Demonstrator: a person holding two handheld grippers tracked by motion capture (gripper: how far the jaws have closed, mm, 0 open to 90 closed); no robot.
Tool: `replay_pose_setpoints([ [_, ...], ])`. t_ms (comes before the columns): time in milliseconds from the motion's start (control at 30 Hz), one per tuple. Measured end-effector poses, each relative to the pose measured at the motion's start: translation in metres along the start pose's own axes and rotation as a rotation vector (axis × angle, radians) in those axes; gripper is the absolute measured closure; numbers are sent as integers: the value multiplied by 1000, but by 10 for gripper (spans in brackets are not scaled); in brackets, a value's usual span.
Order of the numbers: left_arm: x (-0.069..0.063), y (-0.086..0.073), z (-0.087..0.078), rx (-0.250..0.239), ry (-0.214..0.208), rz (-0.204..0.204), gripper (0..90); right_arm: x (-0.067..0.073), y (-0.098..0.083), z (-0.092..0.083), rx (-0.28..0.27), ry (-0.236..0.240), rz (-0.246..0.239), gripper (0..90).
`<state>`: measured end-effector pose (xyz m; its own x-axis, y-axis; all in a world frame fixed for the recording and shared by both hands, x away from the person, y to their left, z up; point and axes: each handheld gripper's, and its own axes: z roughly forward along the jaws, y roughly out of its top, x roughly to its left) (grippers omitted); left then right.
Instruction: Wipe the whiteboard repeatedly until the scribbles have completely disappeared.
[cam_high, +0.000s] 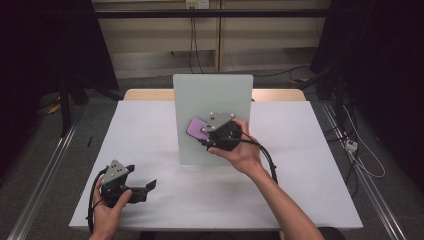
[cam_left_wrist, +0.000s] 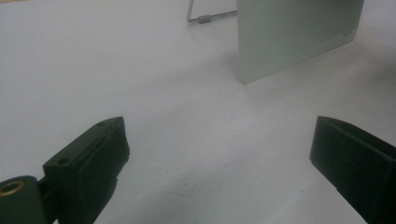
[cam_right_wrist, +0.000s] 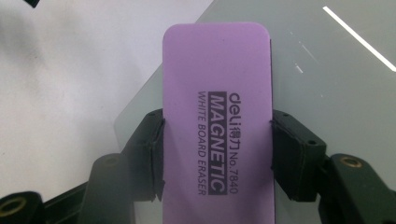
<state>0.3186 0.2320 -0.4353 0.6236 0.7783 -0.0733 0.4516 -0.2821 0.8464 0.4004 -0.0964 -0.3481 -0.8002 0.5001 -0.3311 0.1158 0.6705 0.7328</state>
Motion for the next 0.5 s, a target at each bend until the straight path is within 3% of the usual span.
replay_pose_setpoints([
  [500,0,0,-1,6,-10,0,45,16,-11,15,39,63,-6,418],
])
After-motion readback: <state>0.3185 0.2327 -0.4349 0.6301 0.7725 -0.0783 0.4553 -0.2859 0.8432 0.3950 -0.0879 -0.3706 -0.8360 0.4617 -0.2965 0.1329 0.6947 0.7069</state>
